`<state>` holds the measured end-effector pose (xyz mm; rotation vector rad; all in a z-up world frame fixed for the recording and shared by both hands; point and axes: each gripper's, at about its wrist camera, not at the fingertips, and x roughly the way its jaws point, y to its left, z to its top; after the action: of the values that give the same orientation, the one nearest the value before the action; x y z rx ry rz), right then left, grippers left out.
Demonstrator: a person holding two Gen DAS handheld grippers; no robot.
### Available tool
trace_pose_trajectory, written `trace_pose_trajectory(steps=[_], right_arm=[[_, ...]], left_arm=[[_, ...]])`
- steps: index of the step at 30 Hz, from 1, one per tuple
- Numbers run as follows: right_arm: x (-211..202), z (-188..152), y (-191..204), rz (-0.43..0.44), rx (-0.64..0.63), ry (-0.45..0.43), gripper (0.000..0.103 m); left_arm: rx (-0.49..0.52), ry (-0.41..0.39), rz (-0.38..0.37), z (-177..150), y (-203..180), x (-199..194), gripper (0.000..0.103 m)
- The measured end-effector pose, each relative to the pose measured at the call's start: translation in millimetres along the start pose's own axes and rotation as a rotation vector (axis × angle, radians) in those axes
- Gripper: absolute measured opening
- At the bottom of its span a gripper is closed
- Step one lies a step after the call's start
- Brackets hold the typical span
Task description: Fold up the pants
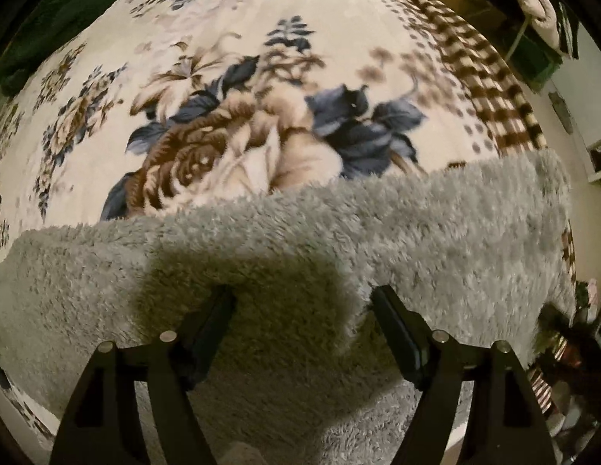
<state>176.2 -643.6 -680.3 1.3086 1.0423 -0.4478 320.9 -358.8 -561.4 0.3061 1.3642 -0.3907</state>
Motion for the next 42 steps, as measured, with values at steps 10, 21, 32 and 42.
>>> trace_pose_trajectory(steps=[10, 21, 32, 42], right_arm=[[38.1, -12.6, 14.6, 0.241, -0.009, -0.029, 0.077], [75.7, -9.3, 43.0, 0.206, -0.032, -0.059, 0.032], [17.4, -42.1, 93.4, 0.042, -0.166, -0.21, 0.019], [-27.5, -134.3, 224.5, -0.053, -0.455, -0.298, 0.019]], left_arm=[[0.009, 0.026, 0.001, -7.7, -6.4, 8.1, 0.075], [0.012, 0.042, 0.0, -18.4, -1.7, 13.9, 0.075], [-0.066, 0.034, -0.014, -33.3, 65.4, -12.8, 0.075], [-0.299, -0.01, 0.009, -70.7, 210.6, -63.2, 0.075]])
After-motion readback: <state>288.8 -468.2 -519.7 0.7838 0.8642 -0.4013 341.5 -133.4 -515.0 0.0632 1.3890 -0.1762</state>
